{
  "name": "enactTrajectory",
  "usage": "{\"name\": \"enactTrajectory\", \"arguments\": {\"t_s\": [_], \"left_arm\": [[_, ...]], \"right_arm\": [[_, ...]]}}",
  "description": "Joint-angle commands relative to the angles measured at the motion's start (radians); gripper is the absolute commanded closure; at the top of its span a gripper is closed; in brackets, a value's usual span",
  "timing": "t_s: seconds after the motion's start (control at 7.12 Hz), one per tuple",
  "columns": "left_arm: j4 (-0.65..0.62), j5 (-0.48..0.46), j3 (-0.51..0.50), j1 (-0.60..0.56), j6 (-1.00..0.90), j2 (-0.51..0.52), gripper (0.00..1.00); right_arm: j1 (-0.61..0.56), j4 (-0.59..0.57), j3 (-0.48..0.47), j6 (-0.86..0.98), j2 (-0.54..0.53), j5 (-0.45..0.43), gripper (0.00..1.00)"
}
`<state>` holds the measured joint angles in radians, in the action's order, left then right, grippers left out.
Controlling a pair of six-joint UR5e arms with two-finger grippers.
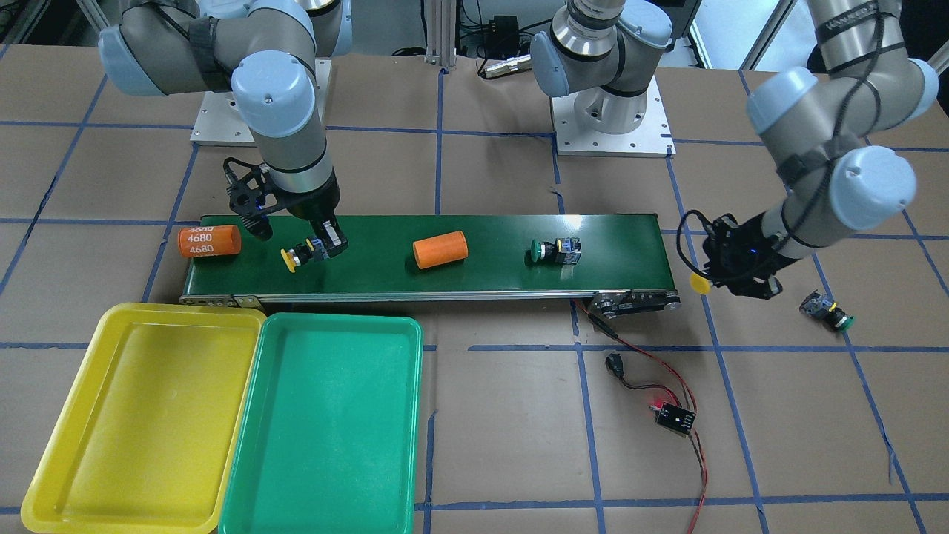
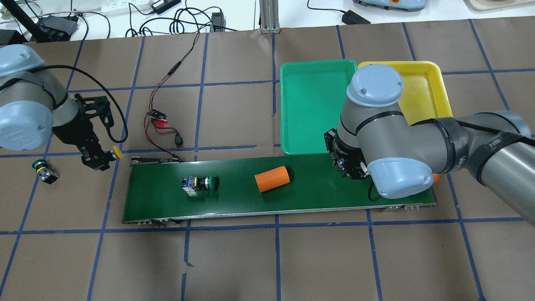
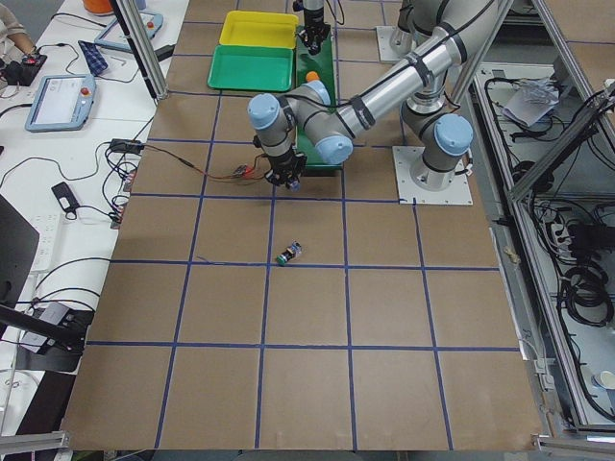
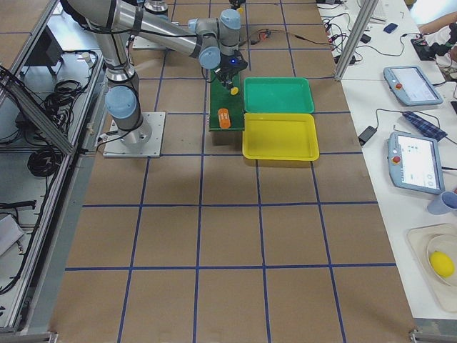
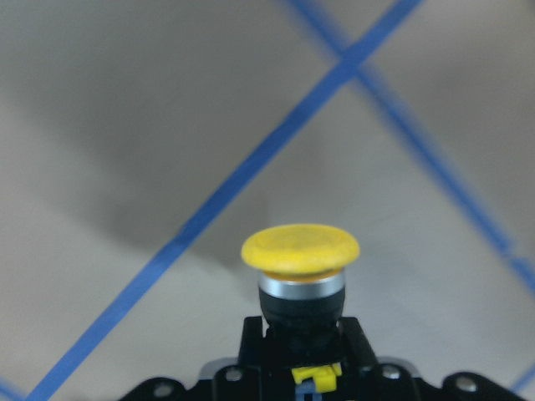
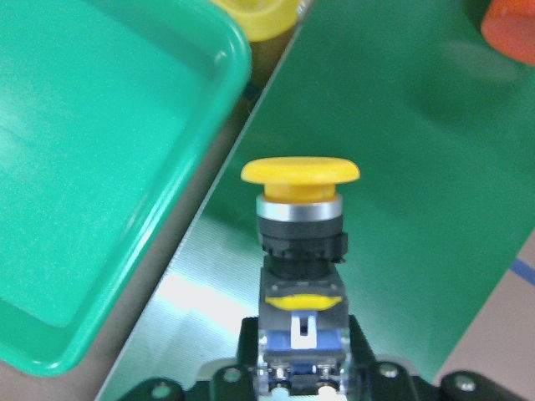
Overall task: Sort buttons by color to trays
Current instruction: 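Carry yellow button into yellow tray with right gripper while left places button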
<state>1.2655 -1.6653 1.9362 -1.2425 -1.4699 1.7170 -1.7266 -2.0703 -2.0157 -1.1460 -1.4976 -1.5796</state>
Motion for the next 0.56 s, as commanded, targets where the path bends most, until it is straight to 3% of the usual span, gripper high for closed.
{"name": "enactTrajectory", "arguments": {"t_s": [0.0,0.14,0.42], "left_arm": [[-0.012,-0.031,0.111,-0.170,-0.027,-0.111,1.00],[-0.018,-0.030,0.136,-0.195,-0.086,-0.120,0.82],[-0.126,-0.031,0.173,-0.193,-0.125,-0.108,0.26]], "right_arm": [[0.112,0.007,0.146,0.173,0.075,-0.017,1.00],[0.166,-0.002,0.205,0.239,0.139,-0.007,1.00],[0.220,-0.042,0.311,0.436,0.265,-0.025,1.00]]}}
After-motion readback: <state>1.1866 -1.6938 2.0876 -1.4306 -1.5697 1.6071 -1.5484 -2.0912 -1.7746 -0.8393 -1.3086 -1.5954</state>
